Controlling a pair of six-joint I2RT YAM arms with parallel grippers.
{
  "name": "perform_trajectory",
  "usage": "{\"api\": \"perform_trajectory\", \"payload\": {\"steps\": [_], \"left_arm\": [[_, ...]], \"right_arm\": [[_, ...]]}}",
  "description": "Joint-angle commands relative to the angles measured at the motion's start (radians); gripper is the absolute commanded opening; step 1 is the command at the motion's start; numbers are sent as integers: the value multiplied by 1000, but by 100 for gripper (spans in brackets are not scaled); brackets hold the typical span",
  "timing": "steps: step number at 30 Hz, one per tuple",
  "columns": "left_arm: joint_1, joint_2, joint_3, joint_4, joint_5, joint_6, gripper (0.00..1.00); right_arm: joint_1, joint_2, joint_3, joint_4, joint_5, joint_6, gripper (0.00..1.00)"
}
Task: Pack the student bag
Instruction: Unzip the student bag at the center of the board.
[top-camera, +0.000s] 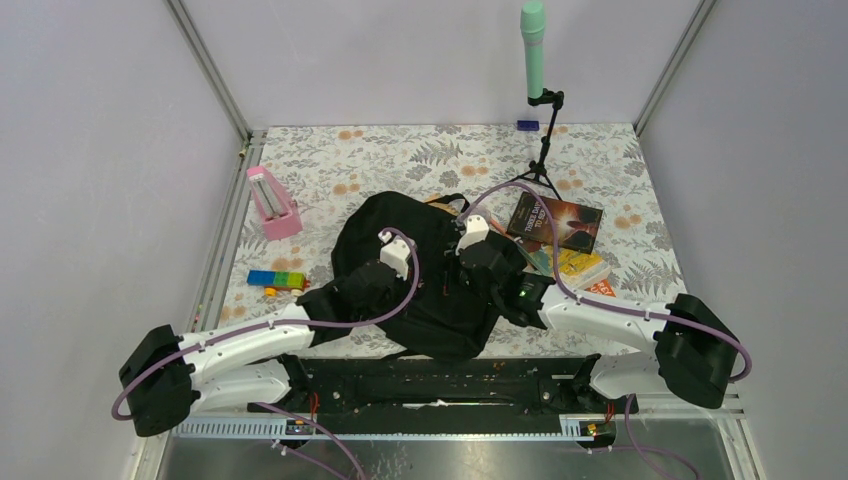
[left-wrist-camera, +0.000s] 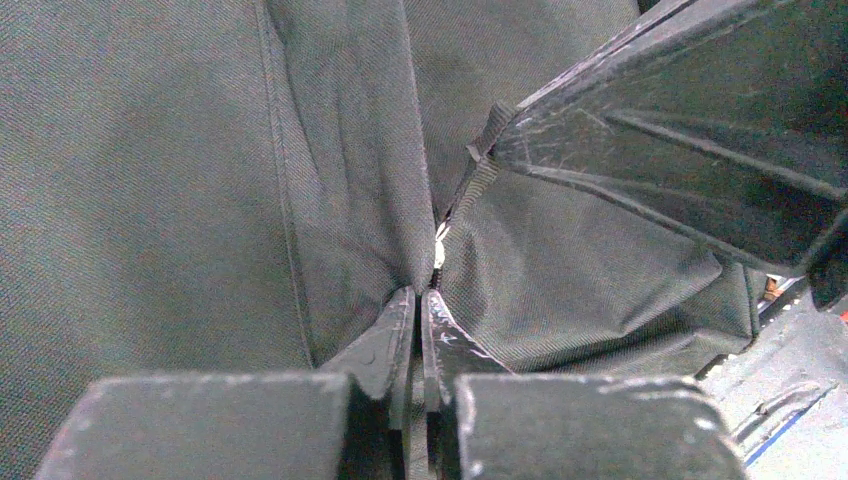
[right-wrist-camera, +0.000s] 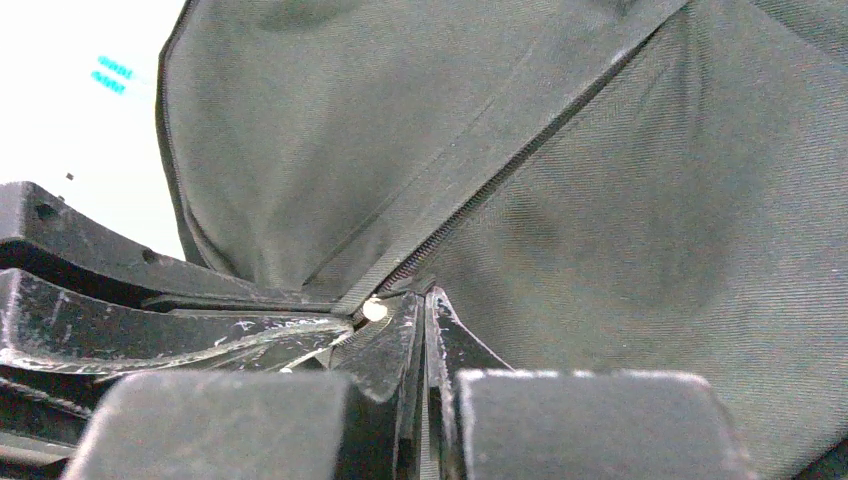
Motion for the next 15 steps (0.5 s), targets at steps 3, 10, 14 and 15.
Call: {"api": "perform_trajectory", "payload": {"steps": [3,10,14,15], "left_arm": [[-11,-43,14,-25,-22,-25,0],[-14,-82,5,-65,-30,-39,0],[-15,-107,4,-75,-14,-50,0],[-14,-109,5,-79,-6,-50,0]], "right_arm": [[-4,-57,80,-29,114,-76,0],[-22,-34,122,-89,140,-102,0],[-38,-26,143,-119,148,-109,0],[-46,-25,150,-130,149,-107,0]]}}
